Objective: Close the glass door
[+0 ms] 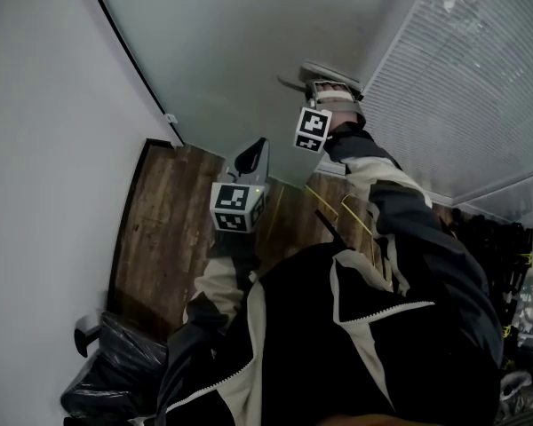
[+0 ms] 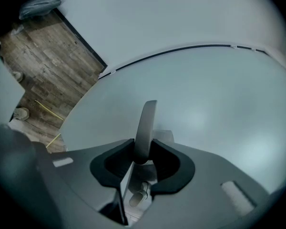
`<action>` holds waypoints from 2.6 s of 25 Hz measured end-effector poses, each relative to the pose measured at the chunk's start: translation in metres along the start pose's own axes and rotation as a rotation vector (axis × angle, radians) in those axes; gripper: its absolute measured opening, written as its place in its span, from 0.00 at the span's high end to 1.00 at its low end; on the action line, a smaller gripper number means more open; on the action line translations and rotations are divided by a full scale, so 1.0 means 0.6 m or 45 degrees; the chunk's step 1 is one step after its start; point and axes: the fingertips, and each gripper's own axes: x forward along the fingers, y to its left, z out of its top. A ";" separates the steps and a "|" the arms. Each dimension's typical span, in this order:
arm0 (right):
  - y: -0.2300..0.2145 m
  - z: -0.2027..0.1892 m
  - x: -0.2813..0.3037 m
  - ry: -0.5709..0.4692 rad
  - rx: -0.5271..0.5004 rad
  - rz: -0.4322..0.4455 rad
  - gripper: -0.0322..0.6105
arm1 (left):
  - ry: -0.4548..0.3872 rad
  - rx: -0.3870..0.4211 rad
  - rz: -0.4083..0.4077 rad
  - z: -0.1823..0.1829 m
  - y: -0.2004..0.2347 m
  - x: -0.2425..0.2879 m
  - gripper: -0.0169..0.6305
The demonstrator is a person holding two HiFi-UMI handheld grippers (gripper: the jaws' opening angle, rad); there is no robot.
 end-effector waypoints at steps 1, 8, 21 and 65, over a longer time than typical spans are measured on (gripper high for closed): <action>-0.005 -0.005 0.012 0.002 0.002 -0.001 0.78 | 0.002 0.001 -0.001 0.000 -0.001 0.008 0.95; -0.028 -0.035 0.085 0.017 -0.022 -0.007 0.78 | 0.042 0.028 0.011 -0.016 -0.007 0.042 0.95; -0.069 -0.074 0.185 0.036 -0.051 -0.032 0.78 | 0.094 0.028 0.099 -0.045 0.005 0.061 0.95; -0.069 0.158 -0.259 -0.951 1.511 0.524 0.95 | -0.053 0.085 0.173 0.092 0.060 0.036 0.95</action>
